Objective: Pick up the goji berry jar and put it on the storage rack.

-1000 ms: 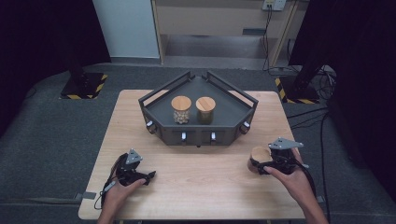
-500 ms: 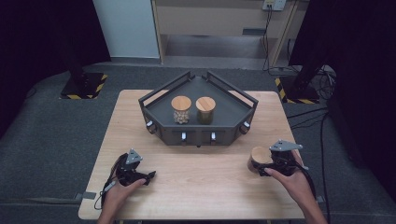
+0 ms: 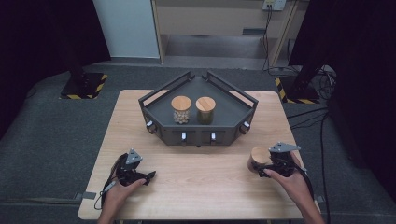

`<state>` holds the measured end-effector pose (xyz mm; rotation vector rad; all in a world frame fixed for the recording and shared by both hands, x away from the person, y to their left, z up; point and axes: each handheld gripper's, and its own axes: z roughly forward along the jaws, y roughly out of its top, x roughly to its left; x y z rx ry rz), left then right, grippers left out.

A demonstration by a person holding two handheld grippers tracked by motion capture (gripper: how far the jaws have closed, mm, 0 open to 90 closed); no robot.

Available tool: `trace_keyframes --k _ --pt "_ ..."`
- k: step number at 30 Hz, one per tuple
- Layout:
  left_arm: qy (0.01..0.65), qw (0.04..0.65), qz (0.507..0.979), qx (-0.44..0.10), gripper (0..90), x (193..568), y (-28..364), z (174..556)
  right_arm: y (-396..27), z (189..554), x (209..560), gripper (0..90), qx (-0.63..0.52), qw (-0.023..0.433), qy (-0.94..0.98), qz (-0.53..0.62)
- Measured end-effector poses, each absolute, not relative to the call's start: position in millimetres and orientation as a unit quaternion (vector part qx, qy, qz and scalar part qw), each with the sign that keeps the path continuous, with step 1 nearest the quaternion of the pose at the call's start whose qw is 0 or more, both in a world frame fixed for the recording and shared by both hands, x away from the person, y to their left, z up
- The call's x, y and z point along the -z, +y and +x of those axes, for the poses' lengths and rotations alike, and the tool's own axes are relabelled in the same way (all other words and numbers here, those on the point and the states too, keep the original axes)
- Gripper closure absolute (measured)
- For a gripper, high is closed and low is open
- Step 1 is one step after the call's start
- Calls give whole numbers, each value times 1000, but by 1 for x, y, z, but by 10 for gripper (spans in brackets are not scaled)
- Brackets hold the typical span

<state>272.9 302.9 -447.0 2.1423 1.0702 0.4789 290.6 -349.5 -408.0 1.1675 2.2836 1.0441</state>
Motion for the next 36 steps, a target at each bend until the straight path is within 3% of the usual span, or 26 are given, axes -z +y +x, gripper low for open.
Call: trace_keyframes --k 17,36 --pt "412 343 824 -184 5 447 303 273 -348 298 425 71 -369 172 809 424" --pt "412 343 824 -185 6 447 303 273 -342 299 433 231 -374 175 808 421"
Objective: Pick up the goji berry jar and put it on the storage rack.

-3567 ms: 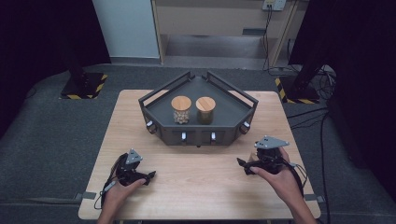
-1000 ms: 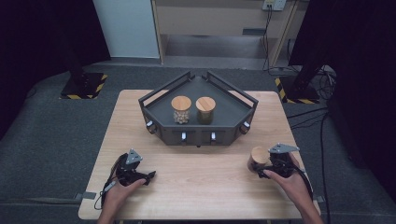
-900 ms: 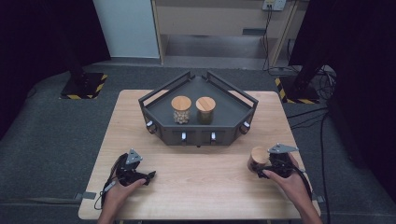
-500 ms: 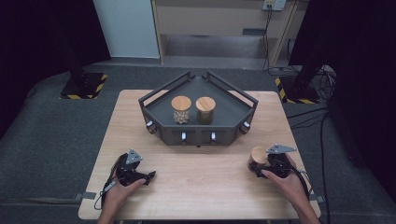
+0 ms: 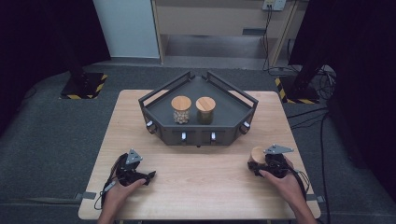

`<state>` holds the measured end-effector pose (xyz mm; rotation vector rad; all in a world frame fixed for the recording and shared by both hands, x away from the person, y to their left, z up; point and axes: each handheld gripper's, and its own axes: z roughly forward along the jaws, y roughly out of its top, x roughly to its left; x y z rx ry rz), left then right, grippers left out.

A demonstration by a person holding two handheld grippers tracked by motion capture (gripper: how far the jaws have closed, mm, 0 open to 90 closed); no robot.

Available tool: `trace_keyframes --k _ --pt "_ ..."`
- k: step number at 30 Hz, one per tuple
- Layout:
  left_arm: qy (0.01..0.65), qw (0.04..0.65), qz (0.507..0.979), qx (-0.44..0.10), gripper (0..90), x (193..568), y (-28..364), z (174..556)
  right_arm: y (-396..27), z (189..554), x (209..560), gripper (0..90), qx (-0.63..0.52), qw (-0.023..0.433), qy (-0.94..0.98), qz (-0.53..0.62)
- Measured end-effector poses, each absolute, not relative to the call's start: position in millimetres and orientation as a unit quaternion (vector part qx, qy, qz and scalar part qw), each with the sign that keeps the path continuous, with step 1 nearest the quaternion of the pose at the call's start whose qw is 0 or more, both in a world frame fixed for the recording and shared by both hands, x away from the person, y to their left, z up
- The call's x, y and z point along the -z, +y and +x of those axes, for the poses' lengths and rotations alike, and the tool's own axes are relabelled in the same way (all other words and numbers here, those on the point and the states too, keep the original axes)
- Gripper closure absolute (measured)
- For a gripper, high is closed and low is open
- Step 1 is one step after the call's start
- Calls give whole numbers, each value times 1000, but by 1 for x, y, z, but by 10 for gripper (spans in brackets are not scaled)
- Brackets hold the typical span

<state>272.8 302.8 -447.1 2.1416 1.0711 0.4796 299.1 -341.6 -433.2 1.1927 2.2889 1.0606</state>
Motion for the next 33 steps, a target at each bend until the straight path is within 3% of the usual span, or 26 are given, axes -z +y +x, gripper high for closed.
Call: trace_keyframes --k 33 --pt "412 343 824 -184 5 447 303 273 -340 299 418 263 -379 193 807 410"
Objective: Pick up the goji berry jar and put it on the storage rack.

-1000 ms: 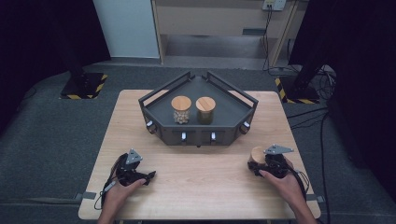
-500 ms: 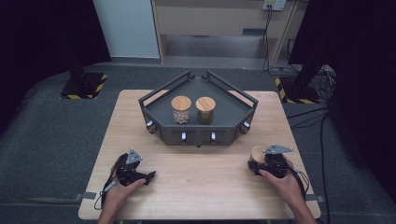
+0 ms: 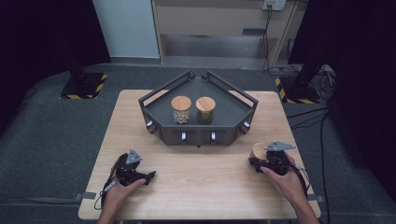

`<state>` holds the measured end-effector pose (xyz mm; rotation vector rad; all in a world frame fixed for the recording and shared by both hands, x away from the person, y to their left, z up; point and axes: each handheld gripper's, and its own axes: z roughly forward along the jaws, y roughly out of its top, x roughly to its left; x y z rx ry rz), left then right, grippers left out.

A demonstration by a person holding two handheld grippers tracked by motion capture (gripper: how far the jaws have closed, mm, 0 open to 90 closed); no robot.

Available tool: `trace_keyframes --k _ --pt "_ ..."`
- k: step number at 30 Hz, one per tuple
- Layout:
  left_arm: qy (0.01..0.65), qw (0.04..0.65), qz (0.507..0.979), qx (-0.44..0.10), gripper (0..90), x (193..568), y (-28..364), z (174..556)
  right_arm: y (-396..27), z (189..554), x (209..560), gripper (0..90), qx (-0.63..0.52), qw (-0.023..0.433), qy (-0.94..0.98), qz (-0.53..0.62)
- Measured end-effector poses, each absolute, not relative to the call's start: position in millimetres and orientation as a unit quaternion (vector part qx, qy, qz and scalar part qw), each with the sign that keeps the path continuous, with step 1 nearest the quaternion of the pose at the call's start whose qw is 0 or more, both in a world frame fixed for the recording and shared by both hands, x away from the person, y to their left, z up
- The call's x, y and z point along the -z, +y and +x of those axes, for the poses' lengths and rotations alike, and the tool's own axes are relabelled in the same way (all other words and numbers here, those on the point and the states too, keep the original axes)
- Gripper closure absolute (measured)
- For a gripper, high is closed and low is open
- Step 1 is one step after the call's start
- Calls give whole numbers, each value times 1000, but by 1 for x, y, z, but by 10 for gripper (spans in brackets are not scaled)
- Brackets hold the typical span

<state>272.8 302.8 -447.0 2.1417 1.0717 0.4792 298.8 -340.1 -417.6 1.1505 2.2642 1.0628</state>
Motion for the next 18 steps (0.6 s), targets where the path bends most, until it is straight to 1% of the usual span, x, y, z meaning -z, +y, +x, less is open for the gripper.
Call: trace_keyframes --k 18 --pt "412 342 824 -184 5 447 303 273 -334 311 400 262 -381 189 812 400"
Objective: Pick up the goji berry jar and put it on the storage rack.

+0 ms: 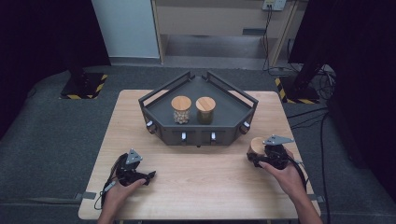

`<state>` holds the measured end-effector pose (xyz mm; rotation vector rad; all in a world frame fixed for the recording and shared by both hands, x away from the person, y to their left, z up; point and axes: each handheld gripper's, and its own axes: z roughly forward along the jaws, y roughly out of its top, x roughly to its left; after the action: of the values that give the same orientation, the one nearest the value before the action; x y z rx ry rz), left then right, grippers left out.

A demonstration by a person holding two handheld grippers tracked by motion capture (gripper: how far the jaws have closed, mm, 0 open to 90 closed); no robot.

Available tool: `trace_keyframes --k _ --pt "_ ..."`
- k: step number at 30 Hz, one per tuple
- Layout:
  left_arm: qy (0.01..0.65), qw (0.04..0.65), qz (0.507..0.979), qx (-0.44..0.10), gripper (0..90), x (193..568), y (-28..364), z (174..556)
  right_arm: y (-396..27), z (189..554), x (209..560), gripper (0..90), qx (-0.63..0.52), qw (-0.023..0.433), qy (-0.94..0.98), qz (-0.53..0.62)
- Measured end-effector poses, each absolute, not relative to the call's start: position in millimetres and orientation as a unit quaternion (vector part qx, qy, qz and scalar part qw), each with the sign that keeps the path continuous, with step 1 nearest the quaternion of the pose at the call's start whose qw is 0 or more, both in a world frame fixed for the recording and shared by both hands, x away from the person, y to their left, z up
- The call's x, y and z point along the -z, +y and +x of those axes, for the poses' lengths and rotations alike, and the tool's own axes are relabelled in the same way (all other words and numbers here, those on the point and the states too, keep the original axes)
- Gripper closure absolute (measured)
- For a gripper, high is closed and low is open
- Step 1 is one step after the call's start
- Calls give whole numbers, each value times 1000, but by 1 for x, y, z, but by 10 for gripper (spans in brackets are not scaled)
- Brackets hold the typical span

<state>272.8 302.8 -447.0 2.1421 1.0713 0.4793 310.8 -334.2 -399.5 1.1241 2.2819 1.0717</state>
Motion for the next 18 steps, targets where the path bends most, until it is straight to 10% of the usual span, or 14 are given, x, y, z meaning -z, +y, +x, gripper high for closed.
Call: trace_keyframes --k 18 --pt "412 342 824 -184 5 447 303 273 -327 320 378 263 -378 189 823 380"
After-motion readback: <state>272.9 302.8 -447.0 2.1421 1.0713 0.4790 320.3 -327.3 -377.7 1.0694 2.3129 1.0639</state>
